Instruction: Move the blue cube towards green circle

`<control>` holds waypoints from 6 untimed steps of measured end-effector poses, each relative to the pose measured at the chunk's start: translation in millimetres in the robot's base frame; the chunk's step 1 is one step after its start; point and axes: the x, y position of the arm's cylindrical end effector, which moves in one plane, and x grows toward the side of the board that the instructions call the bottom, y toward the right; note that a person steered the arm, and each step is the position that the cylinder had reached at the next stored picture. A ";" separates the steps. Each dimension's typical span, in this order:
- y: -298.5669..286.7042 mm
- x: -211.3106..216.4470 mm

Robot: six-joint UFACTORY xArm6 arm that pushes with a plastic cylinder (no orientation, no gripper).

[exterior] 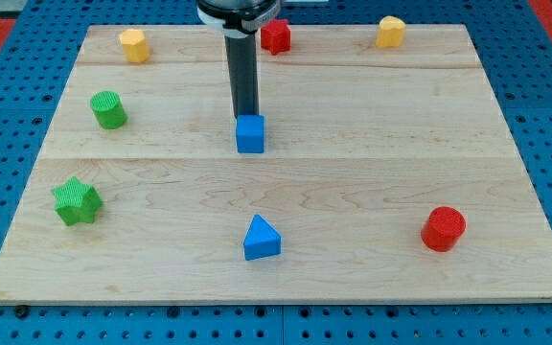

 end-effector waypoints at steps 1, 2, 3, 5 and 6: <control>71.9 0.0; 84.6 28.2; 40.5 48.5; -119.5 -13.8; -99.4 -24.0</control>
